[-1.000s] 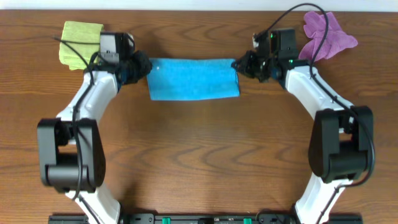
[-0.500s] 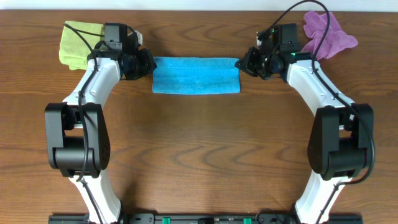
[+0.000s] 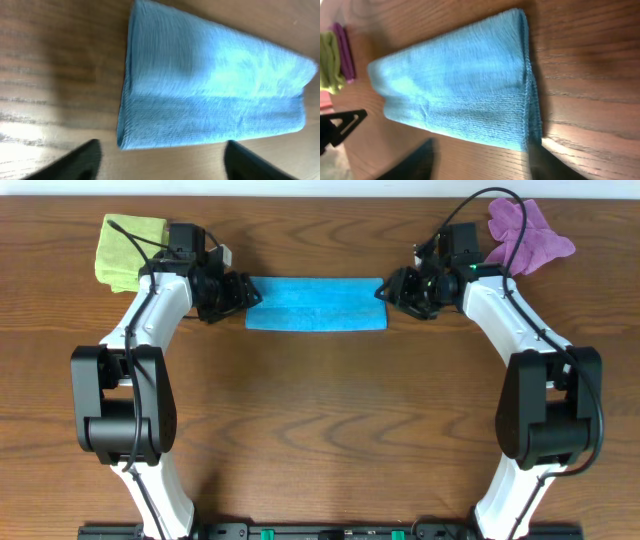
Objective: Fold the cloth
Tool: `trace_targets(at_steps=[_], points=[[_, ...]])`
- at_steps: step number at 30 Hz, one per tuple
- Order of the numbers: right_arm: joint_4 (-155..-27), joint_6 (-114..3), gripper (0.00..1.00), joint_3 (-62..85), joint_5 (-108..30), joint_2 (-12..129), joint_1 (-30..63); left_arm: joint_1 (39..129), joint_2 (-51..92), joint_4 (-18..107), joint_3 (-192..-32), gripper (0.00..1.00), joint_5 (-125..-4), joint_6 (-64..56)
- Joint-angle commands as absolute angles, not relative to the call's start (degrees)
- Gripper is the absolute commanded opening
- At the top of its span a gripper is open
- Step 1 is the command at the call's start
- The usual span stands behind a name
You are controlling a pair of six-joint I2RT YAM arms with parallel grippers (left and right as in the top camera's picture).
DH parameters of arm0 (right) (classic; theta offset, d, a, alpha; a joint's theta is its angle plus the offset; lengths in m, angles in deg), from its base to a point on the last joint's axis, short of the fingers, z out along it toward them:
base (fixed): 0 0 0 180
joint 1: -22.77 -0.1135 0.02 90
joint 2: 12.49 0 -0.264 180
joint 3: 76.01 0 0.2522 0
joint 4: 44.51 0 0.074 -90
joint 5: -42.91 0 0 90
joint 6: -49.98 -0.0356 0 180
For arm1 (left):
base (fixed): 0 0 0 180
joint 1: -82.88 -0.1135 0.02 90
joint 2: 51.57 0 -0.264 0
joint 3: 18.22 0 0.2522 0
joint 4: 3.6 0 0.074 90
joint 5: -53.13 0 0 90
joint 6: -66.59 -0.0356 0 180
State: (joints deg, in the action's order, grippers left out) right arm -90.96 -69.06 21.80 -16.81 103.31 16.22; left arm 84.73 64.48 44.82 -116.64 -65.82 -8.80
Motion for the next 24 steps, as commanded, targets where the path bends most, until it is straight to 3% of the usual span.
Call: trace_targets(at_steps=[1, 4, 5, 6, 7, 8, 10, 15, 24], points=[[-91.29, -68.44, 0.68, 22.44, -17.47, 103.75, 16.81, 84.36, 64.72, 47.18, -117.76, 0.88, -64.99, -9.87], [-91.24, -68.47, 0.66, 22.46, -17.05, 103.31, 16.92, 84.36, 64.13, 48.05, -117.76, 0.82, -65.03, -10.13], [-91.02, -68.47, 0.58, 22.46, -17.05, 103.18, 16.92, 84.36, 63.80, 47.92, -117.78, 0.77, -65.03, -10.16], [-90.81, -68.47, 0.33, 22.46, -16.99, 102.79, 16.90, 84.36, 63.36, 47.59, -117.78, 0.70, -65.03, -10.16], [-90.48, -68.44, 0.09, 22.48, -16.85, 102.46, 16.90, 84.36, 62.79, 47.18, -117.78, 0.52, -65.03, -10.16], [-89.97, -68.44, 0.02, 22.48, -16.85, 102.07, 16.84, 84.38, 62.16, 46.54, -117.78, 0.39, -65.01, -10.16], [-88.23, -67.99, 0.02, 22.48, -16.83, 101.48, 16.46, 84.73, 61.11, 44.51, -117.78, 0.07, -64.99, -10.16], [-84.82, -66.70, 0.02, 22.48, -22.89, 101.41, 13.95, 87.05, 61.11, 40.73, -117.76, 0.06, -58.93, -10.07], [-82.00, -65.45, 0.02, 22.46, -46.84, 102.22, 6.54, 94.55, 62.20, 35.33, -117.56, 0.06, -35.44, -9.48]])
